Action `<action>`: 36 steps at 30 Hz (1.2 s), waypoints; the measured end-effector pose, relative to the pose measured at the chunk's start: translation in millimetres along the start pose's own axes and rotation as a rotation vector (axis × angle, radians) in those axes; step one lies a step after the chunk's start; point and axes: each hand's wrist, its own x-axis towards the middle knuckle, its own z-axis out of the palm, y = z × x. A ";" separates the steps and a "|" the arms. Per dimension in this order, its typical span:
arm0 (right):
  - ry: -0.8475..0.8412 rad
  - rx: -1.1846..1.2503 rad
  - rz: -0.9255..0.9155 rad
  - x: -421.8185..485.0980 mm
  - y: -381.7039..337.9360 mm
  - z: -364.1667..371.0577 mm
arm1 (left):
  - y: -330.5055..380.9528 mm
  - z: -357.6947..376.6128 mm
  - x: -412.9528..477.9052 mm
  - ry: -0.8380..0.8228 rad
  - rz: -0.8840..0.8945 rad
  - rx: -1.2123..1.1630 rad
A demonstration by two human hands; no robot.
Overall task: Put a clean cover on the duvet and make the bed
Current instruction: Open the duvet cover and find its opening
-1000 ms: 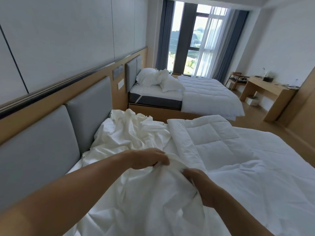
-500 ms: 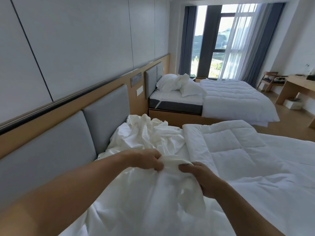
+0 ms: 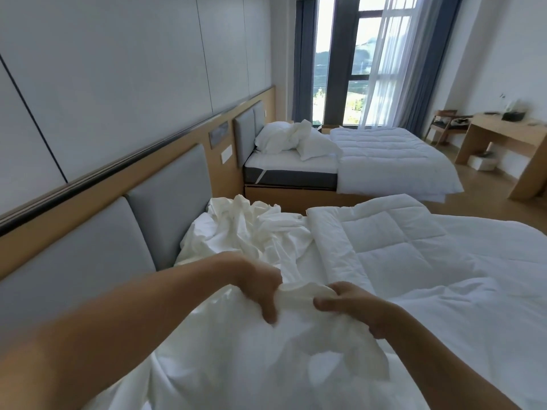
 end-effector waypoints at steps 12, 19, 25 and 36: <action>0.259 0.031 -0.150 29.3 -18.0 56.3 | -29.6 -17.0 10.9 0.183 0.347 -0.169; 0.194 -0.029 0.098 24.8 -33.5 60.7 | -45.9 -0.1 0.9 0.013 0.218 -0.118; 0.158 -0.351 0.104 22.6 -34.4 61.6 | -41.4 4.4 1.6 0.067 0.170 0.083; 0.149 0.141 0.013 18.4 -0.8 54.8 | -46.8 10.3 -4.7 0.273 0.192 -0.170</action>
